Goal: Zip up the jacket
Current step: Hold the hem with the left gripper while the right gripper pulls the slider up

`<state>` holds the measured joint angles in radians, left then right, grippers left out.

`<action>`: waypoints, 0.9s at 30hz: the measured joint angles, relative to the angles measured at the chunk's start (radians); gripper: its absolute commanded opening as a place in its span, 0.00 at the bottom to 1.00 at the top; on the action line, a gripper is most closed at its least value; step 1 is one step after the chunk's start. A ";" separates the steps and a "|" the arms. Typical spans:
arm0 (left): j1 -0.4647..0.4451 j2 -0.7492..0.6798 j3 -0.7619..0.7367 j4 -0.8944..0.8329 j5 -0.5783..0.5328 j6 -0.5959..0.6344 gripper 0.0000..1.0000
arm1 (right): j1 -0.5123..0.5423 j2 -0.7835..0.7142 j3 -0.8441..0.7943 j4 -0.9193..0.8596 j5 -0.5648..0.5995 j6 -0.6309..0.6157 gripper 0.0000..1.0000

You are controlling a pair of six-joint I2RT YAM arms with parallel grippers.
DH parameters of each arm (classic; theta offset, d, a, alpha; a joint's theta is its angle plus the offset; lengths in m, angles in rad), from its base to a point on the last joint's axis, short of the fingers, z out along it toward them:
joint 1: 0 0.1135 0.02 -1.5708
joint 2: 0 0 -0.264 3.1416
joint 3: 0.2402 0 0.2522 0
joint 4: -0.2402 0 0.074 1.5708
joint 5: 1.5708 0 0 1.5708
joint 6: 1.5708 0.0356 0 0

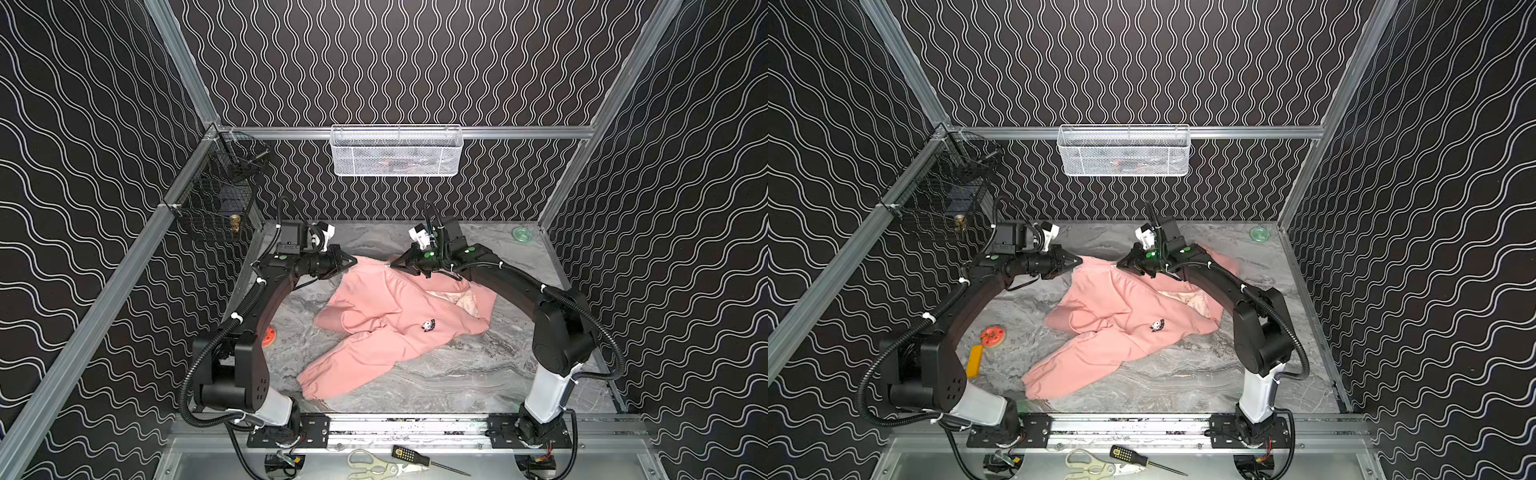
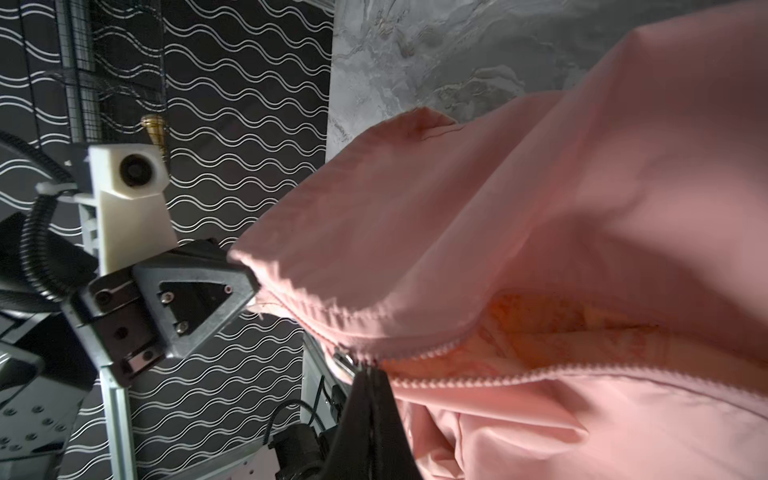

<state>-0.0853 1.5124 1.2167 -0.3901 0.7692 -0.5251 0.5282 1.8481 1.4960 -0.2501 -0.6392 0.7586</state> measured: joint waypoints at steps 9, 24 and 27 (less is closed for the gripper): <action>0.000 -0.014 -0.004 -0.018 -0.013 0.007 0.00 | -0.007 0.000 -0.002 -0.069 0.046 -0.022 0.00; 0.000 -0.032 -0.016 -0.024 -0.056 0.008 0.00 | -0.016 0.000 0.006 -0.127 0.090 -0.049 0.00; 0.000 -0.035 -0.020 -0.025 -0.058 0.007 0.00 | -0.019 0.000 0.006 -0.146 0.106 -0.063 0.00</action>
<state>-0.0853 1.4769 1.1965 -0.4149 0.7116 -0.5179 0.5087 1.8484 1.5024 -0.3958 -0.5327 0.6960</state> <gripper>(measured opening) 0.080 0.048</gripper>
